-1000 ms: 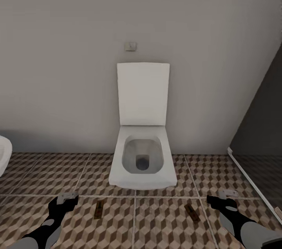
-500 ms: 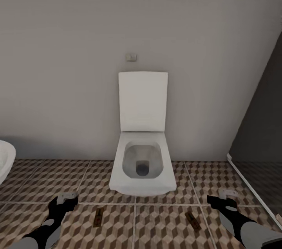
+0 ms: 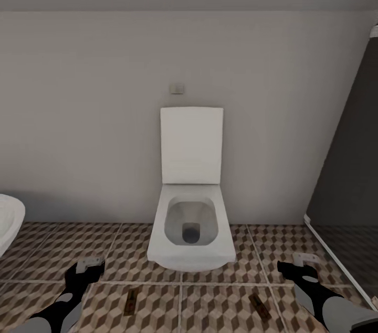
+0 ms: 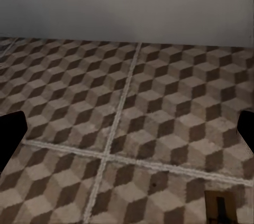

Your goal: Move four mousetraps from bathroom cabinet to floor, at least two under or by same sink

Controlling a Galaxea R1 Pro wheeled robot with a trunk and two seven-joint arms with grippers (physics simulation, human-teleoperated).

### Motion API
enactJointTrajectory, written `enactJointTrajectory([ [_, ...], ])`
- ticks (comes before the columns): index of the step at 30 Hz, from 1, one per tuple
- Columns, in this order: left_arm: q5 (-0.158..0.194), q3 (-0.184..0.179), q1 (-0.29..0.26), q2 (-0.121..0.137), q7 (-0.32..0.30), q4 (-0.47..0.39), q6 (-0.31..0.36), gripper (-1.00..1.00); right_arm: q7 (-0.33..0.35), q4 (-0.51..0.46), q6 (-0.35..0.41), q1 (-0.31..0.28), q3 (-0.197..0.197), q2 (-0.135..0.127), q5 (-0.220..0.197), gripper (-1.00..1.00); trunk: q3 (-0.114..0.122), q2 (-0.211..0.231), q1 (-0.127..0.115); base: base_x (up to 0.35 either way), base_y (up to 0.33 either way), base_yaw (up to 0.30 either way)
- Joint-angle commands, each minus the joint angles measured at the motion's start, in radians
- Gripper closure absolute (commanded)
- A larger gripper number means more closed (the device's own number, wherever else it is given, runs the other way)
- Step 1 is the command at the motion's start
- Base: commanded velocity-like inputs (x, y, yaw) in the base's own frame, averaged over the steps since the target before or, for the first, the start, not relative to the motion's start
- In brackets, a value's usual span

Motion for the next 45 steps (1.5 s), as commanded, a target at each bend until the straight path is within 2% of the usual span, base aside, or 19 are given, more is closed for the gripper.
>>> enactJointTrajectory([
  [1,0.004,-0.009,0.000,0.000,0.006,0.000,-0.003,-1.00,-0.003,0.000,-0.002,0.000,0.009,0.000,-0.009,-1.00,0.003,0.000,-0.001,0.000,0.000,0.000],
  [36,0.004,-0.009,0.000,0.000,0.007,0.000,-0.003,-1.00,-0.003,0.000,-0.002,0.000,0.009,0.000,-0.007,-1.00,0.138,0.008,-0.016,0.000,0.000,0.000],
  [45,0.004,-0.009,0.000,0.000,0.006,0.000,-0.004,-1.00,-0.003,0.000,-0.002,0.000,0.009,0.000,-0.007,-1.00,0.167,0.071,-0.051,0.000,0.000,0.000],
])
